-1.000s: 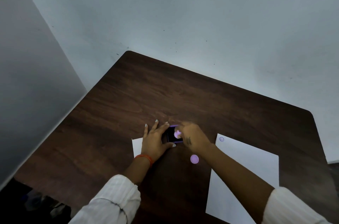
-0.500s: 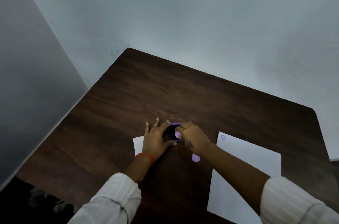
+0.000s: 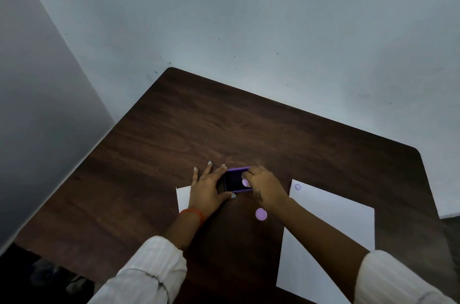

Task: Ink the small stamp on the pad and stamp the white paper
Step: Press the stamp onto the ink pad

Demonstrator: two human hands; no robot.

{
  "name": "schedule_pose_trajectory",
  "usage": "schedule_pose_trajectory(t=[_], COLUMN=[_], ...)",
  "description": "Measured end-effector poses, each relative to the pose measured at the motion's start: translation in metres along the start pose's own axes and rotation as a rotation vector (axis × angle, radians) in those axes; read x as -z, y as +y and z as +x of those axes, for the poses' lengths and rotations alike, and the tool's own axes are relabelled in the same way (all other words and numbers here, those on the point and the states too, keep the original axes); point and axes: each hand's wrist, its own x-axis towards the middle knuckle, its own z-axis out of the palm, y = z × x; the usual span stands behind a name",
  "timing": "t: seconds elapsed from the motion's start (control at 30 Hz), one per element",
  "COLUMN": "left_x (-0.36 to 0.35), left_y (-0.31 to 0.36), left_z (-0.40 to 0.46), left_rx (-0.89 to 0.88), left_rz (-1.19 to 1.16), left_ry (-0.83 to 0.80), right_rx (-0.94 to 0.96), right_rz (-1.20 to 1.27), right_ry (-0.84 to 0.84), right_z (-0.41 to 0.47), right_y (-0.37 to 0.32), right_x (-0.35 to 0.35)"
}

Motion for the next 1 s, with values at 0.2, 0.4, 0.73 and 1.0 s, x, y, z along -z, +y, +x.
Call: schedule_pose_trajectory(t=[0.2,0.4,0.73,1.0], left_x=[-0.002,-0.002,0.002,0.006], left_y=[-0.002,-0.002,0.002,0.008], left_z=[0.0,0.0,-0.002,-0.006], left_rx=[-0.003,0.002,0.002,0.006], left_rz=[0.001,0.0,0.012,0.128], left_ry=[0.008,-0.004,-0.017,-0.076], right_rx=[-0.086,0.074,-0.133,-0.473], right_rz=[0.089,-0.005,0.235,1.581], right_ry=[0.102,0.019,0.073,0.214], right_z=[0.006,0.008,0.006,-0.032], right_y=[0.001,0.013,0.004,0.021], right_x=[-0.009,-0.006,-0.001,0.022])
